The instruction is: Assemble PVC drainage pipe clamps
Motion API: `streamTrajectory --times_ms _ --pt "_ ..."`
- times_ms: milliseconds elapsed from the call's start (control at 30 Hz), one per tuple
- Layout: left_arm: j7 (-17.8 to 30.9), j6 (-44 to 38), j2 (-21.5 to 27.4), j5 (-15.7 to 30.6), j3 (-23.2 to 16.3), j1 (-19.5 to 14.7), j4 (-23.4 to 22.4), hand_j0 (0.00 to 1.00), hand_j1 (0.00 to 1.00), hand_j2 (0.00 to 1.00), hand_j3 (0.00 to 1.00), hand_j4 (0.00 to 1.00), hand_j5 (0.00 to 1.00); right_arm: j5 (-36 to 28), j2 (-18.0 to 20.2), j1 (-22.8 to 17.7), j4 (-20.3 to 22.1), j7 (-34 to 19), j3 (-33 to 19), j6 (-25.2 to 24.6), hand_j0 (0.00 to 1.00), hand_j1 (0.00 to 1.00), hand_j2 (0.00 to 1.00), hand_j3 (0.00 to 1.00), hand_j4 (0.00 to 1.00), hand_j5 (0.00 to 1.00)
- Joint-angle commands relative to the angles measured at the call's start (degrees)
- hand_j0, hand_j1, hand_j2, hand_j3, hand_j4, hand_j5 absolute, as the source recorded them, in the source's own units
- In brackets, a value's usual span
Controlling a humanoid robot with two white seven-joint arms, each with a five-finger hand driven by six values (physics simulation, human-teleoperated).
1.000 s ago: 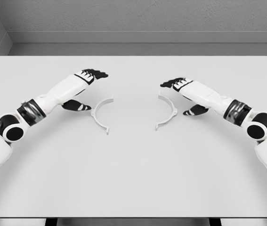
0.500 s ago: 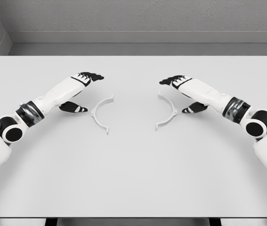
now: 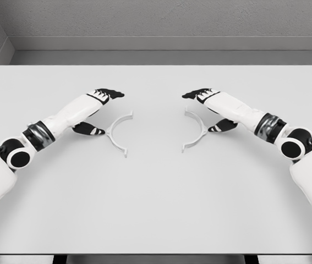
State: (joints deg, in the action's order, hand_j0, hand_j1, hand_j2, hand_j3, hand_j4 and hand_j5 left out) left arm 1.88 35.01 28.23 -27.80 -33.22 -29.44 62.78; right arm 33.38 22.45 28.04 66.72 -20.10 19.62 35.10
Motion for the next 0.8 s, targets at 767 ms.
streamTrajectory --times_ms 767 --pt "-0.03 -0.01 -3.27 0.20 -0.01 0.44 0.59 1.00 1.00 1.00 1.00 1.00 1.00 -0.25 -2.94 2.46 -3.71 -0.11 1.12 -0.10 1.00 1.00 1.00 1.00 1.00 1.00"
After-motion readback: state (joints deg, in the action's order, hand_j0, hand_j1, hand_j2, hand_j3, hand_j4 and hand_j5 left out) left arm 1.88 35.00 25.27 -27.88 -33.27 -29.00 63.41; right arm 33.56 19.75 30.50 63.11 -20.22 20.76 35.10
